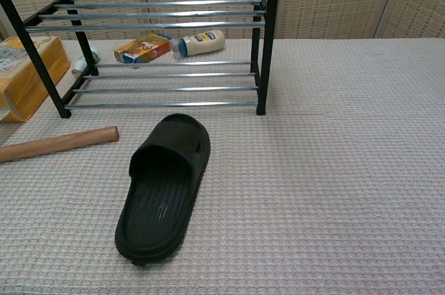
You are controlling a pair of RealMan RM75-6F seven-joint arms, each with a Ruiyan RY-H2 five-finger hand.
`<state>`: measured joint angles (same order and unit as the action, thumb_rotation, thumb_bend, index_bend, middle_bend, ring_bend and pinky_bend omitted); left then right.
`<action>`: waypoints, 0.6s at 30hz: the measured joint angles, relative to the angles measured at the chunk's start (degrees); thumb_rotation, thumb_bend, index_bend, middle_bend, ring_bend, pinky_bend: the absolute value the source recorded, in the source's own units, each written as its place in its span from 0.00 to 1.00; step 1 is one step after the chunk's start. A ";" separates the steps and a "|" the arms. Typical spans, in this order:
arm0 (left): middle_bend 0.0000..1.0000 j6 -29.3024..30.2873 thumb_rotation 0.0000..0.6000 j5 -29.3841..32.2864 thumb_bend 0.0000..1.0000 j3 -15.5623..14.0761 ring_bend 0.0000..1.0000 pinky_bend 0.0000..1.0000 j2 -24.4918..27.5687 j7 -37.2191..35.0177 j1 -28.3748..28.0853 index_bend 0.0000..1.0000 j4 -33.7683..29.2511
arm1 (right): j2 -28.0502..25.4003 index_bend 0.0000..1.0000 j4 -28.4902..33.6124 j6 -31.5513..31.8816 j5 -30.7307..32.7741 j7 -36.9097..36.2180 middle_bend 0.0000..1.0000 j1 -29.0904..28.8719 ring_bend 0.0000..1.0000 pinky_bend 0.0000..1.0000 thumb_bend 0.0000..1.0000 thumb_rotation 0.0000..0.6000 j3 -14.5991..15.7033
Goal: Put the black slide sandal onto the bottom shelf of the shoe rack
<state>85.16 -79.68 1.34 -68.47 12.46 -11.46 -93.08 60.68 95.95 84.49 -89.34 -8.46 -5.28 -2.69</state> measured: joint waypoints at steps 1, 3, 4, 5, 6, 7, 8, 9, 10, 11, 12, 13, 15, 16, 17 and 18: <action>0.16 -0.18 1.00 0.04 0.13 0.03 0.13 0.27 0.04 0.00 0.02 0.13 -0.06 | 0.06 0.00 0.00 0.12 0.02 0.00 0.07 0.02 0.00 0.04 0.09 1.00 -0.07; 0.16 -0.73 1.00 -0.07 0.13 0.08 0.13 0.27 0.16 -0.11 -0.02 0.13 -0.08 | 0.11 0.00 0.02 0.19 0.02 -0.01 0.07 0.01 0.00 0.04 0.09 1.00 -0.12; 0.16 -0.88 1.00 -0.24 0.13 0.11 0.13 0.27 0.18 -0.18 -0.05 0.13 -0.03 | 0.10 0.00 0.04 0.21 -0.04 0.03 0.07 0.00 0.00 0.04 0.09 1.00 -0.11; 0.16 -0.94 1.00 -0.47 0.13 0.13 0.13 0.27 0.18 -0.23 -0.07 0.13 0.07 | 0.06 0.00 0.07 0.20 -0.09 0.11 0.07 -0.01 0.00 0.04 0.09 1.00 -0.09; 0.16 -0.95 1.00 -0.90 0.13 0.15 0.13 0.27 0.15 -0.30 -0.13 0.13 0.26 | 0.00 0.00 0.12 0.18 -0.14 0.19 0.07 -0.03 0.00 0.04 0.09 1.00 -0.07; 0.16 -0.93 1.00 -1.33 0.13 0.17 0.13 0.27 0.11 -0.38 -0.19 0.13 0.46 | -0.10 0.00 0.21 0.16 -0.22 0.30 0.07 -0.05 0.00 0.04 0.09 1.00 -0.04; 0.16 -0.92 1.00 -1.84 0.13 0.18 0.13 0.27 0.06 -0.50 -0.27 0.13 0.70 | -0.17 0.00 0.30 0.20 -0.31 0.36 0.07 -0.06 0.00 0.04 0.09 1.00 -0.04; 0.16 -0.93 1.00 -2.63 0.13 0.18 0.13 0.27 0.00 -0.74 -0.43 0.13 1.05 | -0.24 0.00 0.38 0.30 -0.41 0.42 0.07 -0.06 0.00 0.04 0.09 1.00 -0.05; 0.16 -0.96 1.00 -3.30 0.13 0.19 0.13 0.27 -0.03 -0.99 -0.59 0.14 1.37 | -0.31 0.00 0.50 0.53 -0.55 0.50 0.07 -0.05 0.00 0.04 0.09 1.00 -0.08; 0.16 -1.04 1.00 -4.01 0.13 0.19 0.13 0.27 -0.06 -1.29 -0.81 0.14 1.76 | -0.36 0.00 0.59 0.72 -0.65 0.56 0.07 -0.03 0.00 0.04 0.09 1.00 -0.12; 0.16 -1.19 1.00 -5.01 0.13 0.20 0.13 0.27 -0.09 -1.73 -1.18 0.14 2.32 | -0.42 0.00 0.69 0.91 -0.72 0.63 0.07 0.00 0.00 0.04 0.09 1.00 -0.17; 0.16 -1.33 1.00 -5.83 0.13 0.18 0.13 0.27 -0.11 -2.13 -1.51 0.14 2.77 | -0.50 0.00 0.81 1.13 -0.78 0.78 0.07 0.04 0.00 0.04 0.09 1.00 -0.23; 0.16 -1.63 1.00 -7.78 0.13 0.12 0.13 0.27 -0.18 -3.12 -2.31 0.13 3.88 | -0.71 0.00 1.01 1.25 -0.89 1.05 0.07 0.04 0.00 0.04 0.09 1.00 -0.31; 0.16 -1.87 1.00 -9.33 0.13 0.02 0.13 0.27 -0.25 -3.85 -2.95 0.13 4.82 | -0.88 0.00 1.17 1.28 -0.98 1.21 0.07 0.00 0.00 0.04 0.09 1.00 -0.35; 0.16 -2.09 1.00 -10.65 0.13 -0.08 0.13 0.27 -0.33 -4.38 -3.55 0.12 5.72 | -1.00 0.00 1.29 1.29 -1.06 1.32 0.07 -0.05 0.00 0.04 0.09 1.00 -0.39; 0.15 -2.49 1.00 -12.58 0.13 -0.26 0.13 0.27 -0.43 -4.97 -4.49 0.12 7.13 | -1.11 0.00 1.43 1.29 -1.14 1.43 0.07 -0.11 0.00 0.04 0.09 1.00 -0.42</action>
<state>82.67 -92.26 1.08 -68.90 7.49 -15.95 -85.95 59.56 97.38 85.78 -90.48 -7.03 -5.39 -3.10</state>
